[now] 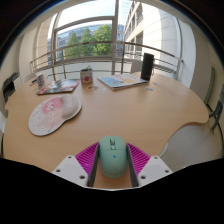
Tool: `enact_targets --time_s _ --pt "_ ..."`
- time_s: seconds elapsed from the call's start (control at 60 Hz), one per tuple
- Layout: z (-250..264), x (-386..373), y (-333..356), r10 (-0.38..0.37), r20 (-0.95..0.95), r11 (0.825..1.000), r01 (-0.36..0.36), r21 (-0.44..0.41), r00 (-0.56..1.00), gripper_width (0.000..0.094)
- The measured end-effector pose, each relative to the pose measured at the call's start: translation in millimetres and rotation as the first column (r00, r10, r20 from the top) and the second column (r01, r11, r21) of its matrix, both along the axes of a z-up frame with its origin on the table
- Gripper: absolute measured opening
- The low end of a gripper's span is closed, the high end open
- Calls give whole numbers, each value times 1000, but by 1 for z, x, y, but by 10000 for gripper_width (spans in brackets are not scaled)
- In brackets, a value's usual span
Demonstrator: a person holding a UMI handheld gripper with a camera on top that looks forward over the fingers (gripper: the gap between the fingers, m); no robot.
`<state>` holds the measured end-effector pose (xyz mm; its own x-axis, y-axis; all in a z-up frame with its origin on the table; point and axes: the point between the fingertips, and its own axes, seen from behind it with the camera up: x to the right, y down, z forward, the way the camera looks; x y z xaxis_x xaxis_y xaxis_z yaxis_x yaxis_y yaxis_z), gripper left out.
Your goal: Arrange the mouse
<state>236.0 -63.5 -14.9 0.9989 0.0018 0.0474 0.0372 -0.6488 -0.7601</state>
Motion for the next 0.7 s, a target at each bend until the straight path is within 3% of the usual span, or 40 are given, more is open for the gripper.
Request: enact_targets --time_s 0.25,0.383,0.45,0.55,0.65,0.7 --pt "6 4 -3 -19 22 1000 19 5 1000 390" --pt "57 19 14 -101 22 992 99 80 995 388" --pt "106 22 31 -141 4 978 139 154 990 388" --pt "189 7 67 -173 -30 944 174 281 984 387" --pt "254 -41 96 -140 -56 910 151 387 989 388" --pt "267 -72 114 -103 -65 907 120 404 993 386"
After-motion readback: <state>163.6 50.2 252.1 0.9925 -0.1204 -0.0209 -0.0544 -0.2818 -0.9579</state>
